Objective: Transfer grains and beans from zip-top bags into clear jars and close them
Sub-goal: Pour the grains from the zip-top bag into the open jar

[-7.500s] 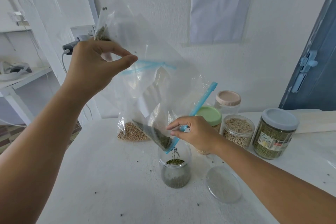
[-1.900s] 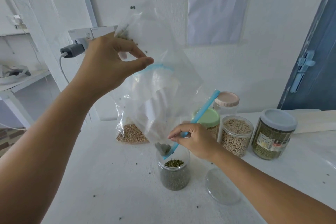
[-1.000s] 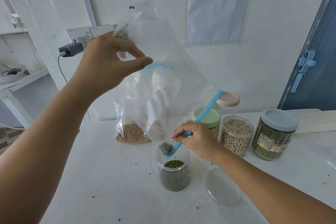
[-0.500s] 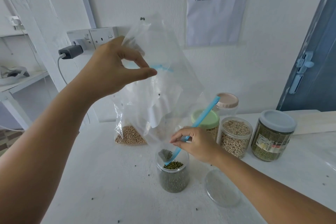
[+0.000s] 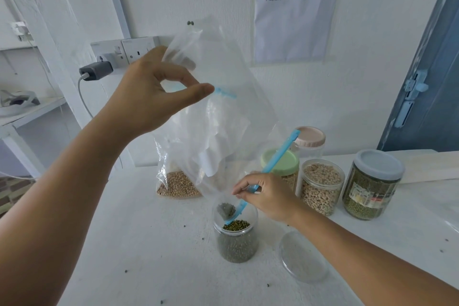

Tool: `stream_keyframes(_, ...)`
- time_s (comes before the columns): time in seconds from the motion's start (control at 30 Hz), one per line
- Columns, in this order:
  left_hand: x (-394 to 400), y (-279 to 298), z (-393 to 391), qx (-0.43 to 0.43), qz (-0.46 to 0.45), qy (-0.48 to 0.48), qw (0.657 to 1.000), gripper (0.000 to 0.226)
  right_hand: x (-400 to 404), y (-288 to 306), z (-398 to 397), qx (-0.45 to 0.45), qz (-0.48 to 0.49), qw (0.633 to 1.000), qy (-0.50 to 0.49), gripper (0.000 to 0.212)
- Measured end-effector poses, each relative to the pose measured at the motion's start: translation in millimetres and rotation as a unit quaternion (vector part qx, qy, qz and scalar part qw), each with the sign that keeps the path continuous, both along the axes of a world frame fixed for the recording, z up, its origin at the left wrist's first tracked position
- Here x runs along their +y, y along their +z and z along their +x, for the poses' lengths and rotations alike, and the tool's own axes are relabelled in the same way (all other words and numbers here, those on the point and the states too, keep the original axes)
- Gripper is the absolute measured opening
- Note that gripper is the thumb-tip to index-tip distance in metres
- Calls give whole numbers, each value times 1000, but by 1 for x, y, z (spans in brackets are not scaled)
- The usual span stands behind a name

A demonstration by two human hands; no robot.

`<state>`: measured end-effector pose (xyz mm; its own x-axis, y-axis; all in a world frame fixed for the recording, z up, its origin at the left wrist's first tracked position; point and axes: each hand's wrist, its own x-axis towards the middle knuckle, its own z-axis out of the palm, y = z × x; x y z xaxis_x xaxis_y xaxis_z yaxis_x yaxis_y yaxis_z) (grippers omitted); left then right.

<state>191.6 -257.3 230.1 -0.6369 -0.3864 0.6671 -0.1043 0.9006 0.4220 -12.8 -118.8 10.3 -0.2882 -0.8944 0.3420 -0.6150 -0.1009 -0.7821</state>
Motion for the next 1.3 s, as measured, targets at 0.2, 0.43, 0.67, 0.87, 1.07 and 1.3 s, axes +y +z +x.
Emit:
stream_keyframes(0.2, -2, -1, 0, -16, -12, 7, 1000, 27, -2, 0, 0, 8, -9, 1000, -11, 13)
stream_keyframes(0.43, -3, 6, -1, 42, -45, 9, 998, 29, -3, 7, 5, -8, -22, 1000, 1, 13)
stream_keyframes(0.67, 8, 8, -5, 66, -72, 4, 995, 23, -3, 5, 4, -2, -19, 1000, -8, 16)
stream_keyframes(0.87, 6, 19, -9, 96, -73, 12, 993, 39, -3, 17, 2, 9, -62, 998, -8, 16)
stream_keyframes(1.07, 8, 23, -14, 94, -82, 7, 992, 39, -2, 13, 0, 5, -66, 998, -12, 17)
stream_keyframes(1.3, 23, 11, -23, 61, -91, -16, 994, 28, 0, -5, 6, 52, -70, 995, -39, 19)
